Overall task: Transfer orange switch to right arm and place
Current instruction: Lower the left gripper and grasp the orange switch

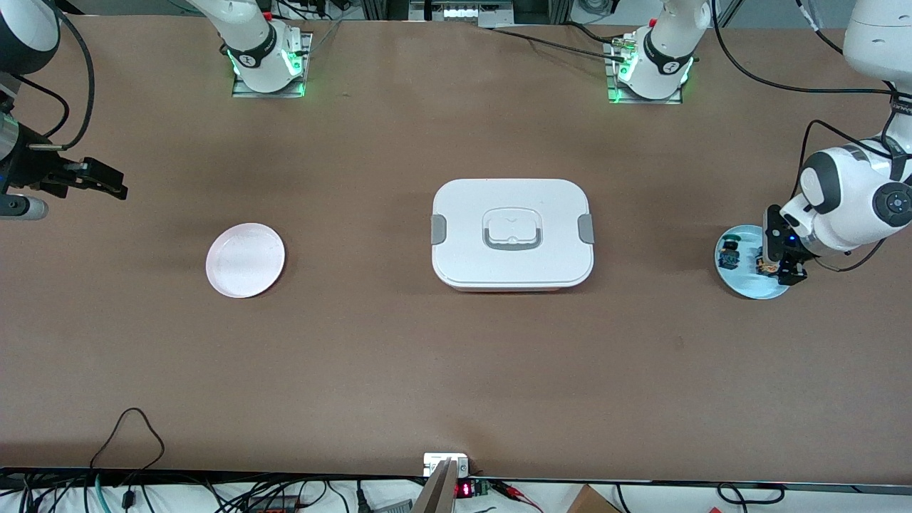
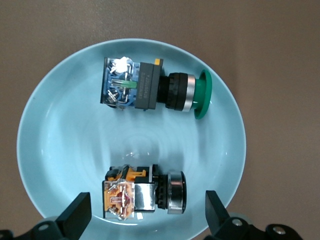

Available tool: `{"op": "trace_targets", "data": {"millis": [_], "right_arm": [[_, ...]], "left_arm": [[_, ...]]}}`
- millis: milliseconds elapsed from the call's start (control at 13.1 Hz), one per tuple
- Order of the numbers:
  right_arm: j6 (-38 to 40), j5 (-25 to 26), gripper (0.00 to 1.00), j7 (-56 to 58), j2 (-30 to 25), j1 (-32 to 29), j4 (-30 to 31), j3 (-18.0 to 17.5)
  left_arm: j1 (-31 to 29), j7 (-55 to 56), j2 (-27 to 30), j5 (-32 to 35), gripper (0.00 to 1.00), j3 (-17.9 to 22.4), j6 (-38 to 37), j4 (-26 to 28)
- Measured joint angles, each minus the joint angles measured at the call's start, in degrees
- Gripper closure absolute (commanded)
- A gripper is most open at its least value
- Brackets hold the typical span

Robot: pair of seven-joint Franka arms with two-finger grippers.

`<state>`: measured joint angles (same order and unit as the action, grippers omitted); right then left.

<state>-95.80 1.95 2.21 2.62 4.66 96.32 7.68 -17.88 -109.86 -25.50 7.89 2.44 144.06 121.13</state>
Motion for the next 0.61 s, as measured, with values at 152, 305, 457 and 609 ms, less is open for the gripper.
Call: {"op": "trace_targets", "data": {"millis": [152,305,457,609], "right_arm": [[-0.21,0.00,0.00,0.00,0.03,0.01,0.00,0.00],[-0.28,0.00,0.00,0.00,0.03,0.04,0.00,0.00],[-0.29,0.00,0.00,0.00,0.03,0.04,0.00,0.00],[-0.30,-0.01,0.00,0.00,0.03,0.04,0.00,0.00]], "left_arm": [[-0.23,0.00,-0.34,0.00,0.00,-0.01,0.15,-0.06],[-0.30,0.00,-0.78,0.00,0.00,-0.01,0.94,-0.11],[-0.30,0.00,-1.33,0.00,0.00,-0.01,1.49,-0.18],[-0.37,0.00,-1.56,0.00,0.32,-0.02,1.83,-0.18]]}}
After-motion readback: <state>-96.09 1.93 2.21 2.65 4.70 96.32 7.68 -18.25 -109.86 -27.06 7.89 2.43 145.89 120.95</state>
